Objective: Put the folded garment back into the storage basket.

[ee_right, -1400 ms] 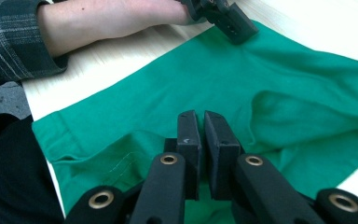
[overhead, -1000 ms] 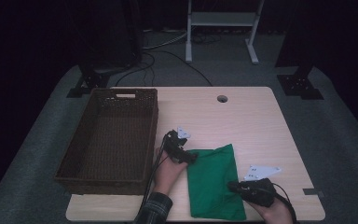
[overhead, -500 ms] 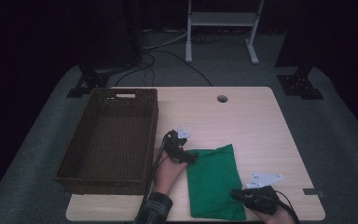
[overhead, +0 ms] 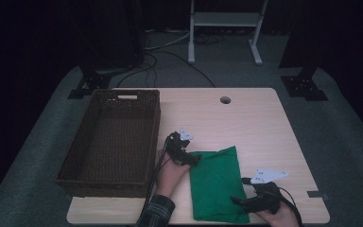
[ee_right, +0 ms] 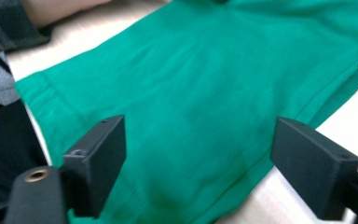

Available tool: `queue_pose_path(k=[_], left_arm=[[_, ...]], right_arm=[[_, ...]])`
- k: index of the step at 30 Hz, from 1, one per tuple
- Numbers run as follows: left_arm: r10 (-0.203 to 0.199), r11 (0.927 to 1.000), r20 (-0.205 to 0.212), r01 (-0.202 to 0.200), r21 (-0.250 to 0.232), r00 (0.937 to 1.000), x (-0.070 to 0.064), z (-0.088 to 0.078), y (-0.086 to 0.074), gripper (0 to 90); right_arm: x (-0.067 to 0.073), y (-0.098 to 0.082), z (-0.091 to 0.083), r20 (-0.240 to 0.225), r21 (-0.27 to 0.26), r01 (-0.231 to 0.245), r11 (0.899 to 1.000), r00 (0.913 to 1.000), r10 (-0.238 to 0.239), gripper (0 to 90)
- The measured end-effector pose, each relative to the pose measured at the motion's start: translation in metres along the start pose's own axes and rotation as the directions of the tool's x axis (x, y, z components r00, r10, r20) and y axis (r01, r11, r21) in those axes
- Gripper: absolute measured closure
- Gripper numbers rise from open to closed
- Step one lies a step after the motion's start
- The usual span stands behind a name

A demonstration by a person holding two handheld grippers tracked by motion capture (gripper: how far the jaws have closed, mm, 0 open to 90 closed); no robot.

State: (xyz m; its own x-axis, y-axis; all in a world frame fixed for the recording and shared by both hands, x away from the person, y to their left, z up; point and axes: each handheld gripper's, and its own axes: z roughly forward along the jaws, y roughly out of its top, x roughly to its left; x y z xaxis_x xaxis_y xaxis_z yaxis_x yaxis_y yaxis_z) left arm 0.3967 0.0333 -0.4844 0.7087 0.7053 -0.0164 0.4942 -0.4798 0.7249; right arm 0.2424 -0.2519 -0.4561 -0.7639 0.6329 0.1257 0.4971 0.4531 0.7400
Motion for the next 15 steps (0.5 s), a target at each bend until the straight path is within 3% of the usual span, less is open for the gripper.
queue_pose_path(k=[6, 15], left_arm=[[0.002, 1.0000, -0.001, -0.002, 0.004, 1.0000, 0.000, 0.000, 0.000, 0.0], [-0.004, 1.0000, -0.005, 0.004, 0.002, 1.0000, 0.004, 0.002, 0.003, 0.0]], right_arm=[[-0.010, 0.008, 0.004, 0.016, -0.027, 0.005, 1.000, 0.9999, -0.004, 1.2], [-0.036, 0.026, 0.015, 0.036, -0.065, 0.015, 0.998, 0.9993, -0.013, 0.0]])
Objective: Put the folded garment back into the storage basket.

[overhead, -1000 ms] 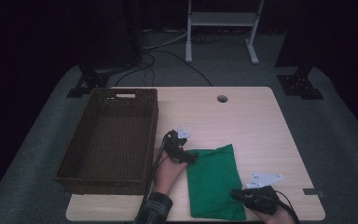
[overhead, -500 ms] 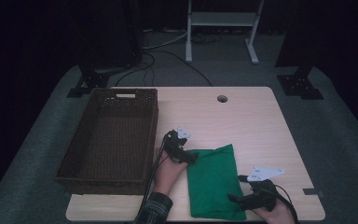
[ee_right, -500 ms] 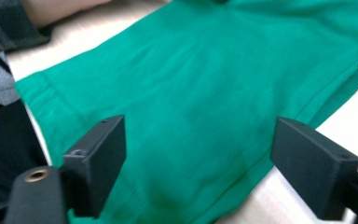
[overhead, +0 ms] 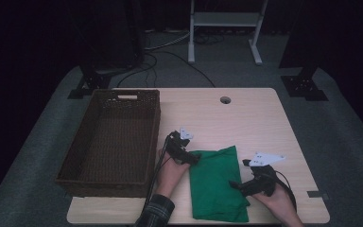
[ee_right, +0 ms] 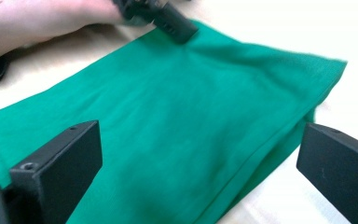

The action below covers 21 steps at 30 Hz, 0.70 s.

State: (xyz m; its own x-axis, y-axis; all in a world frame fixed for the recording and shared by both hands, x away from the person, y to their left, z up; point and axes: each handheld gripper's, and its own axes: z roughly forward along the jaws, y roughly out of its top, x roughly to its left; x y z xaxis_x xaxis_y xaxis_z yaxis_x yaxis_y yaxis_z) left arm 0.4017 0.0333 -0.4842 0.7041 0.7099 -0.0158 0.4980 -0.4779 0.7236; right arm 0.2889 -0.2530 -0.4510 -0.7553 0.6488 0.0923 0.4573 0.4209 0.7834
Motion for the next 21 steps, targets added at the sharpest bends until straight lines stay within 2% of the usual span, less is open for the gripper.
queue_pose_path(k=[7, 12, 15, 18, 21], left_arm=[[-0.002, 1.0000, -0.002, 0.002, 0.001, 1.0000, 0.006, 0.004, 0.005, 0.0], [-0.001, 1.0000, -0.004, 0.001, 0.005, 1.0000, 0.009, 0.006, 0.007, 0.0], [-0.007, 1.0000, -0.006, 0.007, 0.002, 1.0000, 0.011, 0.007, 0.008, 0.0], [-0.009, 1.0000, -0.009, 0.009, 0.001, 0.9999, 0.012, 0.008, 0.009, 0.0], [-0.010, 0.9999, -0.013, 0.010, 0.003, 0.9999, 0.013, 0.009, 0.009, 0.0]], right_arm=[[-0.018, 0.018, 0.012, 0.015, 0.013, 0.004, 1.000, 0.9999, -0.004, 0.0], [-0.034, 0.031, 0.021, 0.060, 0.040, 0.026, 0.999, 0.9978, -0.028, 0.0], [-0.046, 0.038, 0.030, 0.069, 0.061, 0.007, 0.998, 0.9975, -0.011, 0.0], [-0.058, 0.039, 0.039, 0.070, 0.038, -0.016, 0.999, 0.9974, 0.014, 0.0], [-0.069, 0.042, 0.048, 0.087, 0.085, -0.036, 0.996, 0.9958, 0.028, 0.0]])
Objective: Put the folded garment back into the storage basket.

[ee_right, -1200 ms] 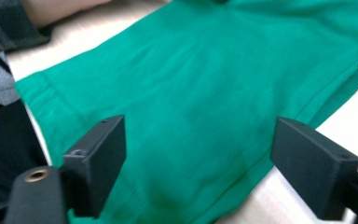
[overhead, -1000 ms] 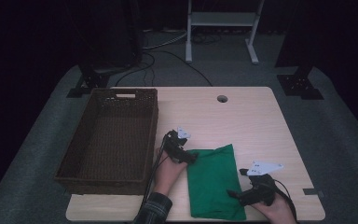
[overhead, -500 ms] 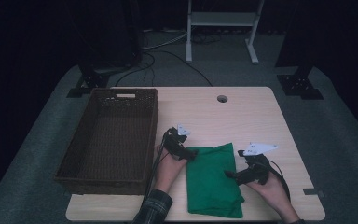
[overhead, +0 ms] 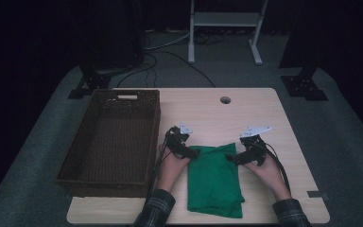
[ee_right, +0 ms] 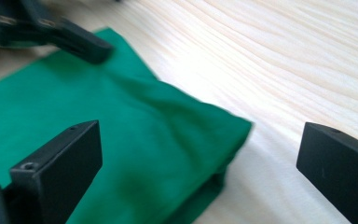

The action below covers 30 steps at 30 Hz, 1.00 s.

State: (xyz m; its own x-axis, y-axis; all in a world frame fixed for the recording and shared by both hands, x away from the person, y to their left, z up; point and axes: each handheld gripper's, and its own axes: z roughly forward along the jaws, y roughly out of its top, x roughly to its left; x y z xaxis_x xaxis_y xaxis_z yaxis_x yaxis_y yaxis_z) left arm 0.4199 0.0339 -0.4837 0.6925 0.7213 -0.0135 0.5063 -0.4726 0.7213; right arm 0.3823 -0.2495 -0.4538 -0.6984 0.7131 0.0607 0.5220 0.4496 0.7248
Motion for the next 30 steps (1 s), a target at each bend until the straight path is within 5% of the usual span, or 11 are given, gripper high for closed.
queue_pose_path(k=[3, 5, 12, 30], left_arm=[[-0.007, 1.0000, -0.005, 0.007, -0.002, 1.0000, 0.001, 0.001, 0.000, 0.0], [-0.011, 0.9999, -0.008, 0.011, -0.003, 0.9999, 0.001, 0.001, 0.001, 0.0], [-0.013, 0.9999, -0.009, 0.013, -0.002, 0.9999, 0.001, 0.001, 0.000, 0.0], [-0.036, 0.9993, -0.016, 0.035, -0.009, 0.9992, 0.003, -0.001, 0.000, 0.0]], right_arm=[[-0.008, 0.002, 0.006, -0.004, -0.044, -0.012, 0.999, 0.9999, 0.012, 0.0], [-0.014, 0.005, 0.013, -0.002, 0.021, -0.018, 1.000, 0.9998, 0.018, 0.0], [-0.029, -0.002, 0.031, -0.018, 0.035, -0.039, 0.999, 0.9991, 0.039, 0.0], [-0.042, 0.000, 0.043, -0.028, -0.005, -0.010, 1.000, 0.9996, 0.010, 0.0]])
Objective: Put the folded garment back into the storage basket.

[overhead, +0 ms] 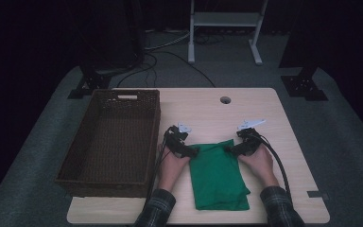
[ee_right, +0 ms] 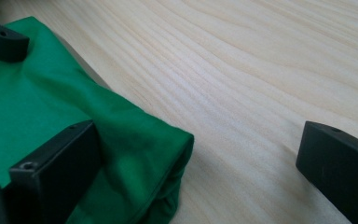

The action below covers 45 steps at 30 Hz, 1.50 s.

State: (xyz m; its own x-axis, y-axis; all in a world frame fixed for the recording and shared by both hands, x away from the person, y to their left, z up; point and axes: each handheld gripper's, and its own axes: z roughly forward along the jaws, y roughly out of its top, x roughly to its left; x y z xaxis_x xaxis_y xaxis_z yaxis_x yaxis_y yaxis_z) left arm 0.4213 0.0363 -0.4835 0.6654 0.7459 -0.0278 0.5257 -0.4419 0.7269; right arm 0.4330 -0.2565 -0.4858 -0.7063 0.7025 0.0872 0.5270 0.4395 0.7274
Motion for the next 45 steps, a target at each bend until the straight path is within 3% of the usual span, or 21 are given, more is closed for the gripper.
queue_pose_path(k=[8, 31, 35, 45], left_arm=[[-0.011, 0.9985, 0.022, 0.012, -0.054, 0.9997, -0.004, -0.008, -0.006, 0.0], [0.015, 0.9984, 0.048, -0.013, -0.054, 0.9987, -0.029, -0.024, -0.022, 0.0], [0.038, 0.9976, 0.050, -0.035, -0.060, 0.9981, -0.036, -0.028, -0.026, 0.0], [0.035, 0.9975, 0.075, -0.030, -0.064, 0.9966, -0.052, -0.041, -0.039, 0.0]], right_arm=[[0.000, 0.000, 0.000, 0.003, 0.000, -0.003, 1.000, 1.0000, 0.003, 0.0], [0.001, -0.001, -0.001, 0.007, -0.001, -0.010, 1.000, 0.9999, 0.011, 0.0], [0.001, -0.001, -0.001, 0.008, -0.001, -0.011, 1.000, 0.9999, 0.011, 0.0], [0.001, -0.001, -0.001, 0.007, -0.001, -0.012, 1.000, 0.9999, 0.012, 0.0]])
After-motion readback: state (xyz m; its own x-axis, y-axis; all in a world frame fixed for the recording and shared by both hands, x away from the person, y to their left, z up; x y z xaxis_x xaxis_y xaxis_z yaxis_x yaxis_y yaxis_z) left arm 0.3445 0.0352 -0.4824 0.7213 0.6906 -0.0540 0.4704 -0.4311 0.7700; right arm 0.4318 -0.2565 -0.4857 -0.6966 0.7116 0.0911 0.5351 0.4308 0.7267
